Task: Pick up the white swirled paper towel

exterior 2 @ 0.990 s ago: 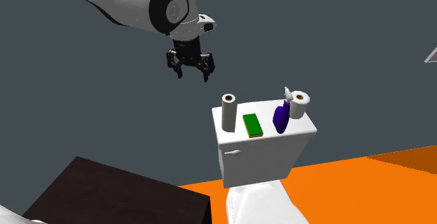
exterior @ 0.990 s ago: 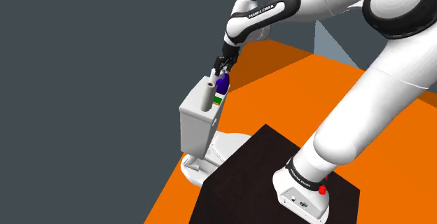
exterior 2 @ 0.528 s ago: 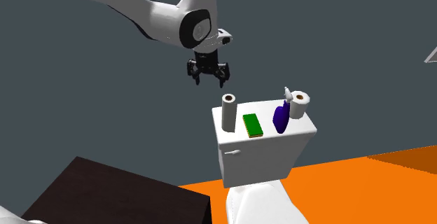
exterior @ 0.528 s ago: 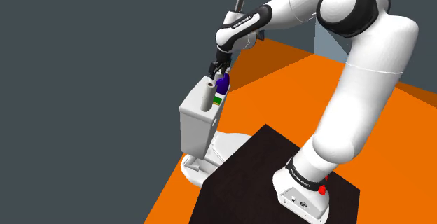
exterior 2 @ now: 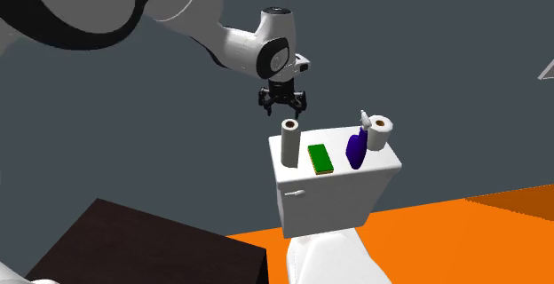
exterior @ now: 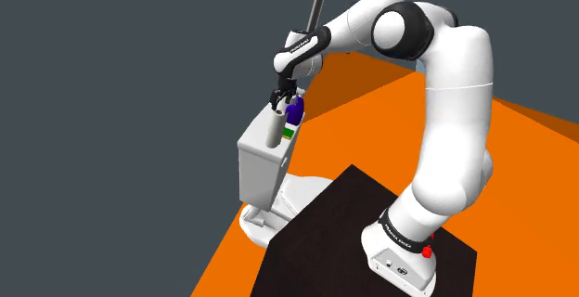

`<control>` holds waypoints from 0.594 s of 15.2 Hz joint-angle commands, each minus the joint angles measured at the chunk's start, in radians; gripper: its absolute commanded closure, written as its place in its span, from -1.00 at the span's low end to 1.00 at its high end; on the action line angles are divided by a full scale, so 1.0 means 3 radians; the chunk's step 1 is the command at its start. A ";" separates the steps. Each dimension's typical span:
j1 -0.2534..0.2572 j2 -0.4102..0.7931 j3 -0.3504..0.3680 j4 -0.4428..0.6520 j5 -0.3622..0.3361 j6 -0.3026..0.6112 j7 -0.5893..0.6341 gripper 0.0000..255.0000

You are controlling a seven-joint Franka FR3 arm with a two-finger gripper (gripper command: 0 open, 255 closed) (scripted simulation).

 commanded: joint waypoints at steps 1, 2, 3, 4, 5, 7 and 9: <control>-0.0052 0.0313 0.0011 0.0328 0.0021 -0.0014 -0.0040 -1.00; -0.0074 0.0450 0.0015 0.0481 0.0026 -0.0031 -0.0055 -1.00; -0.0092 0.0555 0.0019 0.0602 0.0029 -0.0047 -0.0064 -1.00; -0.0094 0.0587 0.0022 0.0607 0.0032 -0.0020 -0.0065 -1.00; -0.0097 0.0619 0.0025 0.0613 0.0034 0.0007 -0.0066 -1.00; -0.0101 0.0685 0.0031 0.0627 0.0040 0.0059 -0.0067 -1.00; -0.0106 0.0753 0.0037 0.0644 0.0045 0.0109 -0.0068 -1.00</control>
